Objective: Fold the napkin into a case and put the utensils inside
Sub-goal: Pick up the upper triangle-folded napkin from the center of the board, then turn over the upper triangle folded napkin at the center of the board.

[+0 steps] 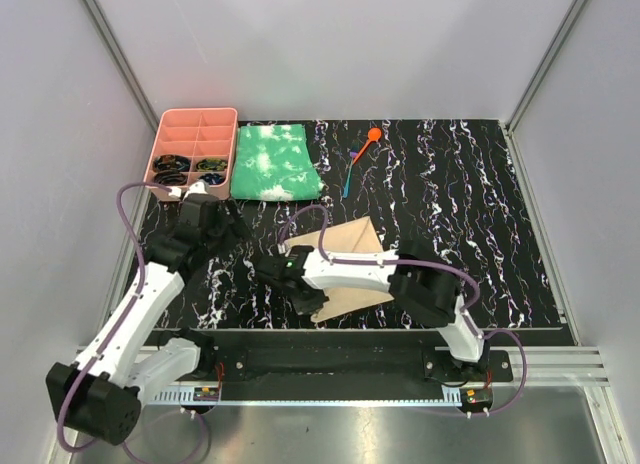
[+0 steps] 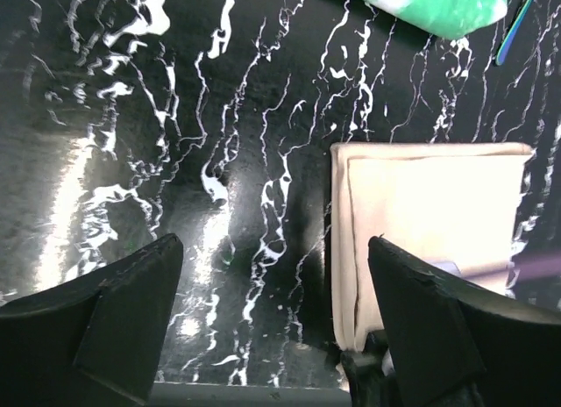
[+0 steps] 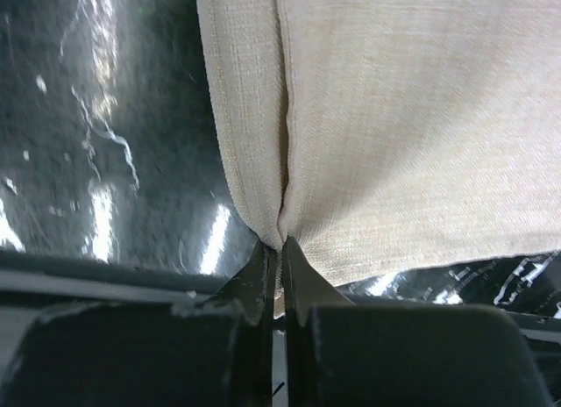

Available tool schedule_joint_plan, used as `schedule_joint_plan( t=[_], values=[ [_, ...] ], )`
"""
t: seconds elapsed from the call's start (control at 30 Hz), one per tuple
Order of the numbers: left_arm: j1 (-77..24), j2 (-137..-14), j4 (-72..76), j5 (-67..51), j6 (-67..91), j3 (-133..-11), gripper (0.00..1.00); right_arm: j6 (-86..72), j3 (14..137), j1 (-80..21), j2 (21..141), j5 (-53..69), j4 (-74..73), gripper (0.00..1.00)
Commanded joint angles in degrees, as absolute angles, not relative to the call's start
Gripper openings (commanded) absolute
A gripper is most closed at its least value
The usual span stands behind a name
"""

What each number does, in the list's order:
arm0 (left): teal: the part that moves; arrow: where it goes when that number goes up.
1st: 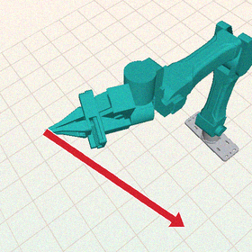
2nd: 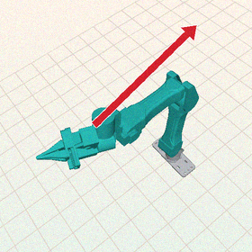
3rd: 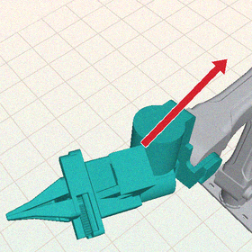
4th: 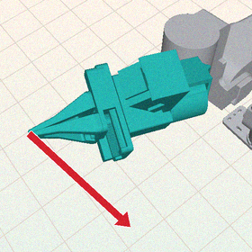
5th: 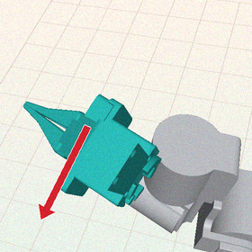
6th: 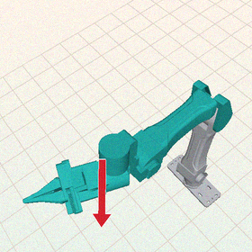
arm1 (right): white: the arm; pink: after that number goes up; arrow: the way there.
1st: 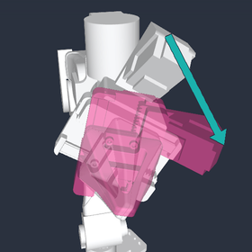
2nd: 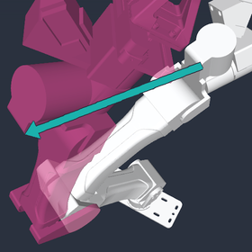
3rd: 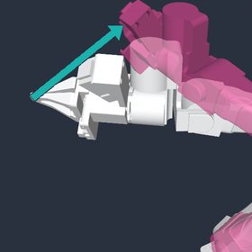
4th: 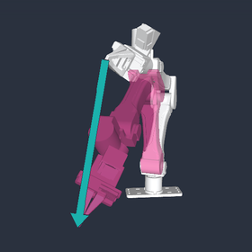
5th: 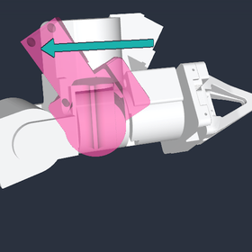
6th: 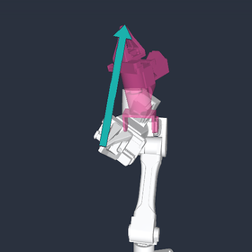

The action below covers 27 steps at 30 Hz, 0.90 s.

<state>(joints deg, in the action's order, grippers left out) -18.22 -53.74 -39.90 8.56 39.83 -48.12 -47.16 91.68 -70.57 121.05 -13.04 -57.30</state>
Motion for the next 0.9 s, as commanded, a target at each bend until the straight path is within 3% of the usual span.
schedule_joint_plan(
  t=[0.0, 0.03, 0.2, 0.6, 0.87],
  values=[
    [-11.44, -58.17, -31.05, -10.07, 41.83, -45.36, 0.90, -45.71, 86.76, -70.84, 110.15, -14.24, -51.42, 0.00],
    [-10.73, -61.14, -27.72, -16.81, 42.01, -44.13, 0.90, -45.53, 86.14, -70.75, 109.26, -14.15, -51.24, 0.00],
    [-10.55, -67.23, -17.07, -27.77, 46.57, -41.05, 0.93, -43.68, 82.97, -69.44, 105.04, -11.52, -48.96, 0.00],
    [-13.18, -76.62, -6.16, -28.82, 53.34, -34.98, 0.92, -41.13, 79.45, -65.66, 100.02, -7.91, -44.82, 0.00],
    [-14.76, -83.49, -0.88, -28.21, 58.44, -34.97, 0.78, -40.34, 79.19, -64.51, 98.35, -7.12, -44.47, 0.00]
  ],
)
